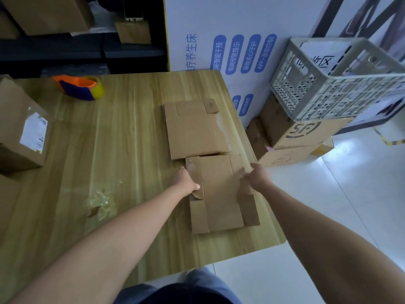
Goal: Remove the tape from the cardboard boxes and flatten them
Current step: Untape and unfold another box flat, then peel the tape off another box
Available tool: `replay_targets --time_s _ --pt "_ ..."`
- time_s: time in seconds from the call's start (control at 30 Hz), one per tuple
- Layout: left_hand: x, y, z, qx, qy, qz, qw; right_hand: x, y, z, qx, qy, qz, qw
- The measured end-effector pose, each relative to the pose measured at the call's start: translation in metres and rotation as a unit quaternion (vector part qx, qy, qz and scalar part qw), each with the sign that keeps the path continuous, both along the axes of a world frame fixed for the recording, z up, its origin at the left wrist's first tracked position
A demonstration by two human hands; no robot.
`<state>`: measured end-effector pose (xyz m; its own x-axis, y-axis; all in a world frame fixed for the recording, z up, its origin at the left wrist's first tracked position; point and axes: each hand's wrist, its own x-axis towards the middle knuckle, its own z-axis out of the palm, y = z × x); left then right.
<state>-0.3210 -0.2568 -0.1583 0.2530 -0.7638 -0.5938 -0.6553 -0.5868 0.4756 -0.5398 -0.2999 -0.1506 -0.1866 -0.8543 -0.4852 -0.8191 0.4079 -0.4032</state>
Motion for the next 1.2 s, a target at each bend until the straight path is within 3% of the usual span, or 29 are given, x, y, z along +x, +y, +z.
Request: replay_targets --time_s 0.1,0.2,0.37,0.53,0.63,0.77,0.9,1.0,1.1,1.2 --pt "0.017 0.004 0.023 -0.019 0.042 -0.008 0.999 0.022 -0.004 0.028 -0.095 0.057 -0.007 0.994" --pt "0.051 0.009 0.051 -0.070 0.039 -0.019 0.997 0.077 -0.002 0.059 -0.164 0.032 0.041 0.985" --pt "0.141 0.028 0.103 -0.177 -0.024 -0.028 0.984 0.203 0.018 0.098 -0.206 -0.048 0.168 0.963" --pt "0.246 0.074 0.146 -0.234 -0.101 0.012 0.967 0.331 0.053 0.123 -0.227 -0.078 0.320 0.917" --pt "0.302 0.114 0.164 -0.263 -0.138 0.046 0.954 0.398 0.080 0.129 -0.235 -0.090 0.416 0.874" --pt "0.358 0.168 0.174 -0.299 -0.166 0.112 0.933 0.470 0.116 0.128 -0.250 -0.079 0.557 0.788" --pt "0.401 0.208 0.171 -0.294 -0.170 0.147 0.929 0.522 0.146 0.118 -0.233 -0.016 0.663 0.712" --pt "0.421 0.223 0.167 -0.278 -0.162 0.145 0.936 0.544 0.158 0.106 -0.197 0.038 0.708 0.677" --pt "0.430 0.228 0.165 -0.281 -0.151 0.141 0.937 0.555 0.163 0.096 -0.185 0.042 0.711 0.677" --pt "0.433 0.226 0.168 -0.293 -0.150 0.135 0.935 0.557 0.163 0.090 -0.174 -0.036 0.675 0.716"
